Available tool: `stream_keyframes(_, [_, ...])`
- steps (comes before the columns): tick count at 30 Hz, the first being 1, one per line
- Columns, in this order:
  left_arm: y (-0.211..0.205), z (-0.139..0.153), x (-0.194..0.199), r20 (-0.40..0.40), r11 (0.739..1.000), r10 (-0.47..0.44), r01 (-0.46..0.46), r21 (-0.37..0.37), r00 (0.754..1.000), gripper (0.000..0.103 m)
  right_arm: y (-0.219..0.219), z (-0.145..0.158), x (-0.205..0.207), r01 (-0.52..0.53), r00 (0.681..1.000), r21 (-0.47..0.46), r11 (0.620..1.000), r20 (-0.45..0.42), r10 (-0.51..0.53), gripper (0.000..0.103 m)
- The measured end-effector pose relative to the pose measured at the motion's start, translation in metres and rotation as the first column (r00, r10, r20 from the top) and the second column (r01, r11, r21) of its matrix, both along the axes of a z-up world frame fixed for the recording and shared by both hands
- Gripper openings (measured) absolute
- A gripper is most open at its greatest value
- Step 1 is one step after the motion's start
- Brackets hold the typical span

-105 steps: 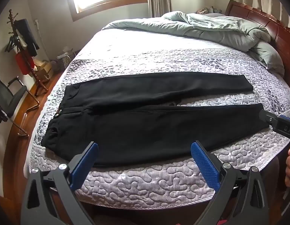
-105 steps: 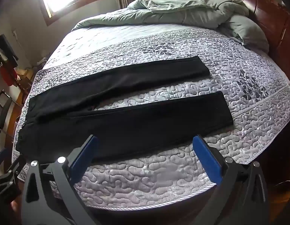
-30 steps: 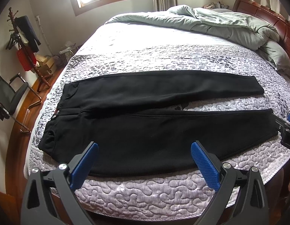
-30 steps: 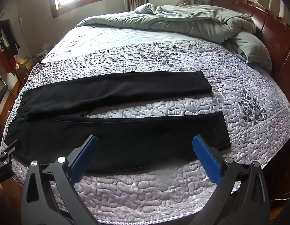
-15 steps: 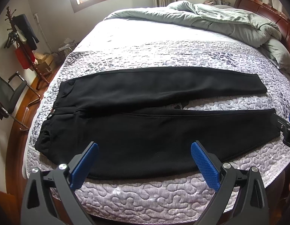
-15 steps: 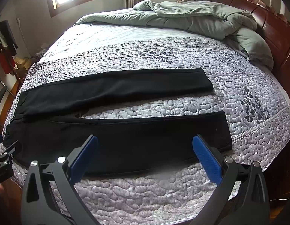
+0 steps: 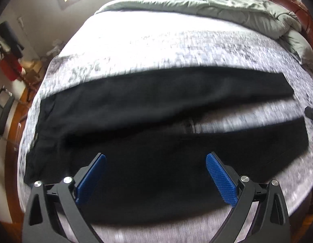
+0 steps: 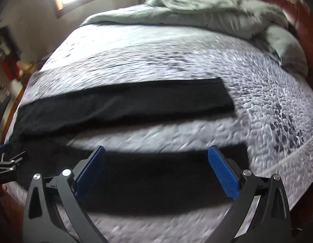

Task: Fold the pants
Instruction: 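Grasp the hem of one pant leg with the right gripper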

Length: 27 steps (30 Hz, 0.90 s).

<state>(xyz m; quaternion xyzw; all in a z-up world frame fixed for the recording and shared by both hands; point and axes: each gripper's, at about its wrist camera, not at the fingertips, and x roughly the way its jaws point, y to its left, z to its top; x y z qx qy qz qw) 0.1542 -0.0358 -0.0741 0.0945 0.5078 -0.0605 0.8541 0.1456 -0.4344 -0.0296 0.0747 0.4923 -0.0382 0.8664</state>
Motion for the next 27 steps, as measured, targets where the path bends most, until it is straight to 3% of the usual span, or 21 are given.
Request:
stream_keyframes(2, [-0.005,-0.005,0.032,0.019,0.991,-0.093,0.094,-0.096,0.996,0.099,-0.046,-0.016,0.041,0.049,0.998,0.019,0.999,-0.045,-0.048,0.1])
stream_keyframes(5, [-0.014,-0.019,0.08,-0.071,0.98,-0.077,0.063,-0.187,0.994,0.099,-0.103,-0.047,0.099,0.06,0.989,0.048,0.997,-0.141,-0.053,0.1])
stream_keyframes(11, [-0.058,-0.049,0.142,-0.154,0.984,-0.135,0.115,-0.134,0.979,0.099,-0.165,-0.117,0.173,0.054,0.954,0.041,0.998,-0.298,-0.039,0.1])
stream_keyframes(16, [-0.085,-0.064,0.171,-0.163,0.973,-0.217,0.2,-0.115,0.963,0.099,-0.172,-0.121,0.184,0.033,0.971,0.127,0.991,-0.238,-0.002,0.098])
stream_keyframes(18, [-0.095,-0.067,0.18,-0.159,0.962,-0.264,0.248,-0.112,0.951,0.099,-0.164,-0.117,0.183,-0.023,0.973,0.136,0.99,-0.225,0.053,0.058])
stream_keyframes(19, [-0.1,-0.068,0.184,-0.161,0.957,-0.284,0.267,-0.116,0.945,0.099,-0.161,-0.116,0.183,-0.048,0.971,0.137,0.989,-0.224,0.078,0.054])
stream_keyframes(20, [-0.105,-0.069,0.188,-0.162,0.95,-0.305,0.288,-0.121,0.938,0.099,-0.157,-0.113,0.18,-0.075,0.97,0.107,0.991,-0.222,0.097,0.04])
stream_keyframes(21, [-0.111,-0.07,0.192,-0.162,0.939,-0.336,0.318,-0.131,0.928,0.099,-0.154,-0.111,0.179,-0.096,0.969,0.083,0.992,-0.221,0.112,0.021])
stream_keyframes(22, [-0.115,-0.071,0.195,-0.162,0.931,-0.356,0.336,-0.14,0.92,0.099,-0.153,-0.106,0.175,-0.135,0.967,0.06,0.989,-0.208,0.145,0.012])
stream_keyframes(24, [-0.124,-0.074,0.204,-0.162,0.917,-0.391,0.369,-0.15,0.906,0.099,-0.158,-0.094,0.172,-0.144,0.971,0.105,0.984,-0.176,0.161,0.008])
stream_keyframes(27, [-0.142,-0.078,0.214,-0.158,0.871,-0.485,0.458,-0.178,0.86,0.099,-0.163,-0.066,0.157,-0.186,0.977,0.141,0.972,-0.082,0.198,0.007])
